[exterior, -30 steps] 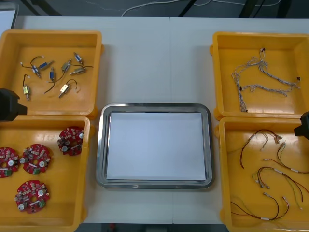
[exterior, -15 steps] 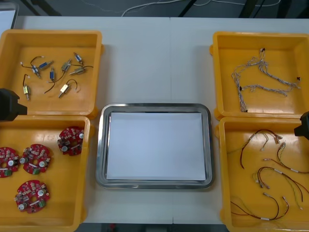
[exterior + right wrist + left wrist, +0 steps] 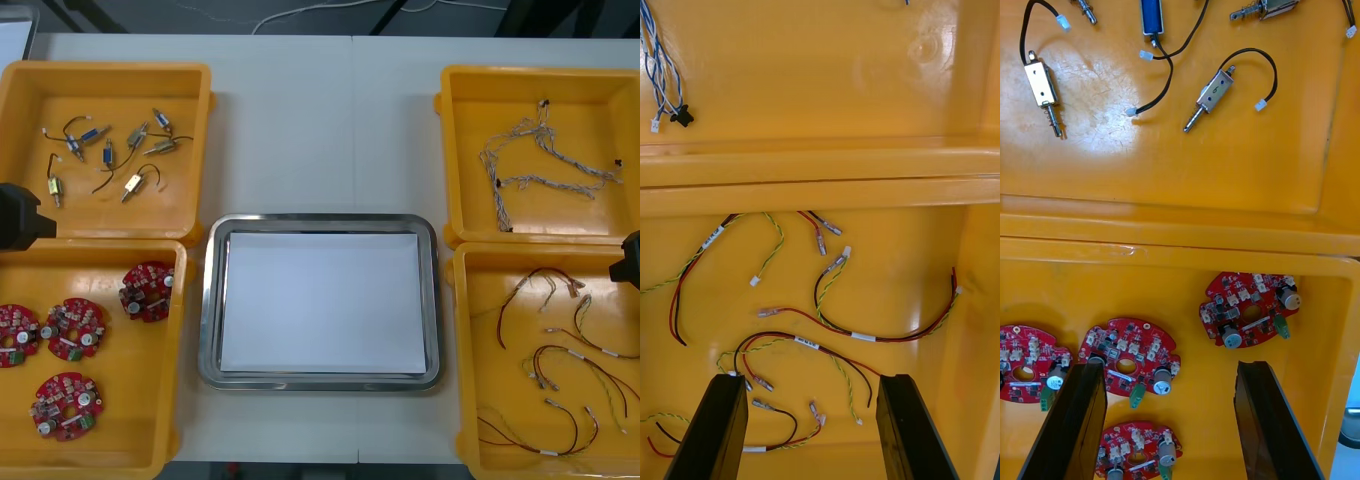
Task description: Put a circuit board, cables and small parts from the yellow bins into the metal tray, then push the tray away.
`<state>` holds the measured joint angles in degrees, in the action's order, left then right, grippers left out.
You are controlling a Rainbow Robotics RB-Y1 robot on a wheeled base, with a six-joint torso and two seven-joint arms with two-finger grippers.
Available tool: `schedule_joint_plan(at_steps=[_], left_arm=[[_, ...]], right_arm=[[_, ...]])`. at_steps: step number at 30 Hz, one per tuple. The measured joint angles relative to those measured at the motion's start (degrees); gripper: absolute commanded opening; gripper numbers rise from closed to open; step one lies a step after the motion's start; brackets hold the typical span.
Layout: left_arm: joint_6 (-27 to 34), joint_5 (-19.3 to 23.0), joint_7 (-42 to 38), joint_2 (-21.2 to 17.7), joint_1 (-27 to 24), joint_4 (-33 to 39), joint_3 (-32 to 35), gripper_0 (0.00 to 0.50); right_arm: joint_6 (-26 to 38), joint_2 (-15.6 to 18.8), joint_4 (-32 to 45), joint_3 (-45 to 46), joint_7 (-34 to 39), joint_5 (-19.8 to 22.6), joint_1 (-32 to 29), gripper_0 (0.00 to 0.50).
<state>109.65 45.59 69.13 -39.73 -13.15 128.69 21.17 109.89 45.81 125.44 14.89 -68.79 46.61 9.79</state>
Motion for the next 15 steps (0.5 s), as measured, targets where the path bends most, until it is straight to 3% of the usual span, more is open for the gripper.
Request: schedule_joint_plan(at_steps=[15], left_arm=[[0.00,0.00,0.00,0.00,0.00,0.00,0.00,0.500]], right_arm=[[0.00,0.00,0.00,0.00,0.00,0.00,0.00,0.500]])
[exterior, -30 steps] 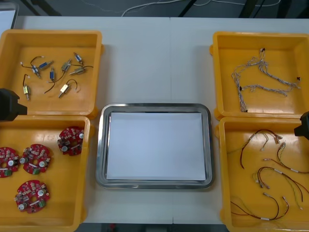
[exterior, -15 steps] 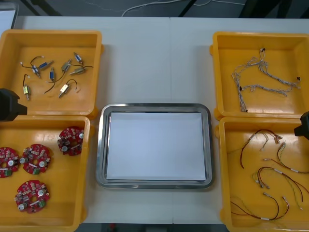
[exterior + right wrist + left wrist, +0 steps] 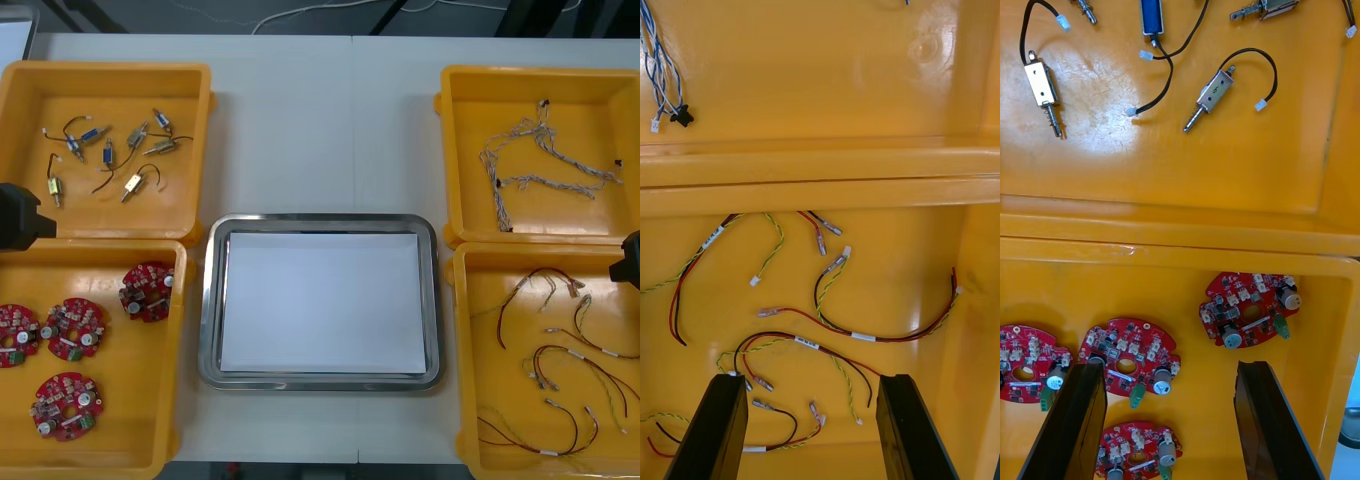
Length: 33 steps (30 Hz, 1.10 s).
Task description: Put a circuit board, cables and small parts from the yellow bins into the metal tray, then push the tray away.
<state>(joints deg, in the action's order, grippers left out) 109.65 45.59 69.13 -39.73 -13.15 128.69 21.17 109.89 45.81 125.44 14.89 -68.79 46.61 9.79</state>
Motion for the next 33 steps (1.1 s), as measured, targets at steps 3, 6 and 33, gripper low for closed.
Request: schedule_joint_plan(at_steps=[3,6,33], left_arm=[[0.00,0.00,0.00,0.00,0.00,0.00,0.00,0.500],[0.00,0.00,0.00,0.00,0.00,0.00,0.00,0.500],[0.00,0.00,0.00,0.00,0.00,0.00,0.00,0.500]], right_arm=[[0.00,0.00,0.00,0.00,0.00,0.00,0.00,0.500],[0.00,0.00,0.00,0.00,0.00,0.00,0.00,0.500],[0.00,0.00,0.00,0.00,0.00,0.00,0.00,0.500]])
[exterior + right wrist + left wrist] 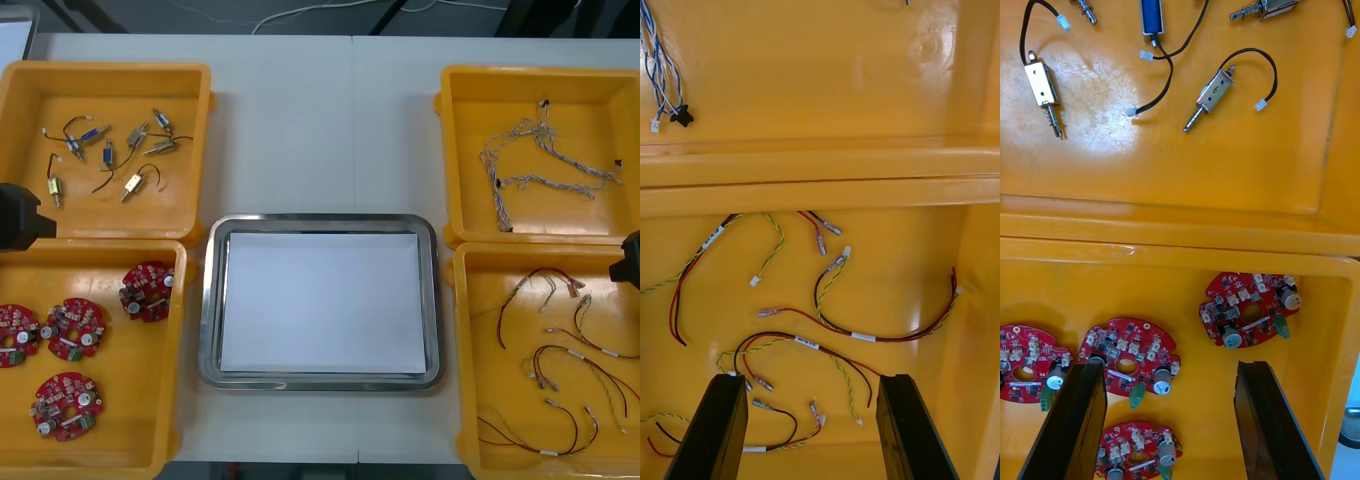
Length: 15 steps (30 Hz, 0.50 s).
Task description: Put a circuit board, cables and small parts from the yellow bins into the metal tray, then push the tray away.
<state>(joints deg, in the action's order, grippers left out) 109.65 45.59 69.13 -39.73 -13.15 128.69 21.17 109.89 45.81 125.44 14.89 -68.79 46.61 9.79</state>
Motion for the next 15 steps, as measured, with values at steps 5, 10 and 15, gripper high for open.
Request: schedule_joint_plan(at_steps=[5,10,15], left_arm=[[0.00,0.00,0.00,0.00,0.00,0.00,0.00,0.500],[0.00,0.00,0.00,0.00,0.00,0.00,0.00,0.500],[0.00,0.00,0.00,0.00,0.00,0.00,0.00,0.500]], right_arm=[[0.00,0.00,0.00,0.00,0.00,0.00,0.00,0.500],[0.00,0.00,0.00,0.00,0.00,0.00,0.00,0.500],[0.00,0.00,0.00,0.00,0.00,0.00,0.00,0.500]])
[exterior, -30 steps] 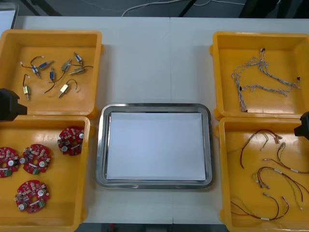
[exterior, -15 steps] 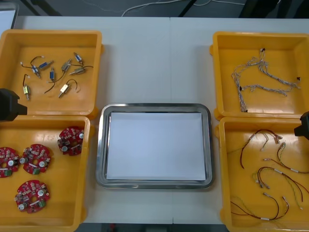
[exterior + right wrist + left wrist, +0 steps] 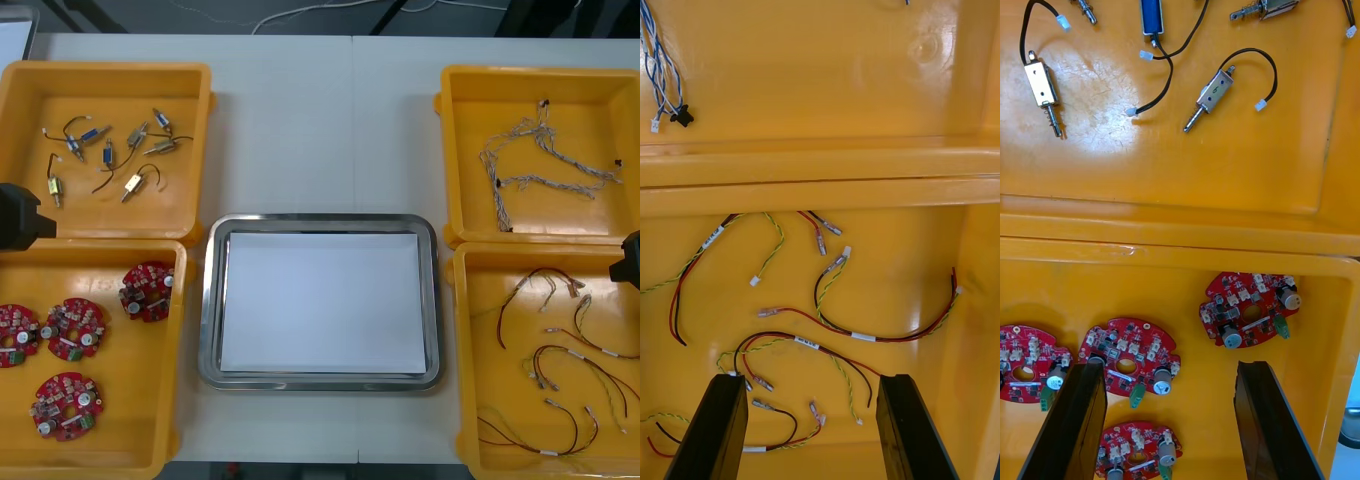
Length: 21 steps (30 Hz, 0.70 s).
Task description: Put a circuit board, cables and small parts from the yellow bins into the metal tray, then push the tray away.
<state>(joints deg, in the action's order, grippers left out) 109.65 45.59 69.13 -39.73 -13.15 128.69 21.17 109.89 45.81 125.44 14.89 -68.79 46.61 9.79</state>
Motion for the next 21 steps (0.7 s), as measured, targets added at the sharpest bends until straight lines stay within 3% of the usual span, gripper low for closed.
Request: schedule_joint_plan(at_steps=[21], left_arm=[[0.00,0.00,0.00,0.00,0.00,0.00,0.00,0.500]], right_arm=[[0.00,0.00,0.09,0.07,0.00,0.04,0.05,0.500]])
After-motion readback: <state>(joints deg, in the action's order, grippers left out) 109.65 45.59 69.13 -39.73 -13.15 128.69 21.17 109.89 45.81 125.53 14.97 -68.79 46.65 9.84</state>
